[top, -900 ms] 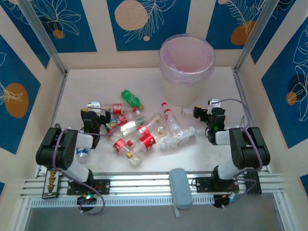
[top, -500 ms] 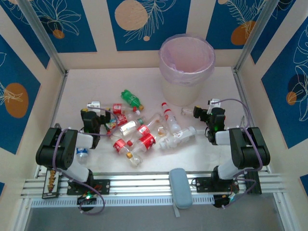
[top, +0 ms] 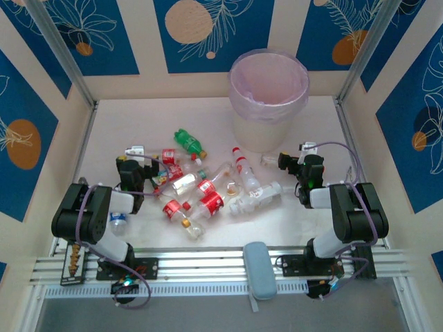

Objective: Put the plastic bottles in the bin

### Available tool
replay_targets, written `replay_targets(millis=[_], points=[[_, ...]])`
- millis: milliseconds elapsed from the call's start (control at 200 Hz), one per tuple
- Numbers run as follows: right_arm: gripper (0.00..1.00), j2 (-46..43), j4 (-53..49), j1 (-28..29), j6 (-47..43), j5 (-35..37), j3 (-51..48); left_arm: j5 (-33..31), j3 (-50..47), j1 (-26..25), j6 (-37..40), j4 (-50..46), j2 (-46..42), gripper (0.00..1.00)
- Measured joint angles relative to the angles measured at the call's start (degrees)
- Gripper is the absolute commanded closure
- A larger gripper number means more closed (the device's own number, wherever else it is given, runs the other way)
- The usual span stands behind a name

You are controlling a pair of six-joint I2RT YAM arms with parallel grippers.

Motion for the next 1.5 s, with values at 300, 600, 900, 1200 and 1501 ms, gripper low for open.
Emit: replay_targets(millis=[300,600,900,1200,1501], points=[[0.01,0.0,0.0,-0.17,0.0,-0.02,0.0,0.0,0.0,0.0,0.0,-0.02,0.0,0.0],[0.01,-0.7,-1.33,-0.2,-0.04,-0.57,0.24,0.0,-1.77,0.0,0.0,1.2,-1.33,0.0],[0.01,-18.88,-27.58,1.53,1.6,0.42,10.75,-3.82,0.31,-0.13,-0.02,-13.55,-20.13,0.0],[0.06,-29.49,-65.35,13.05,7.54,5.64,24.13,-6.56,25.0,-0.17,-11.21,-54.6,-35.93,0.0],[0.22,-16.26,-85.88,31.87,13.88,1.62,36.87,9.7,34.8,-6.75,-23.69,-82.31,-28.15,0.02]])
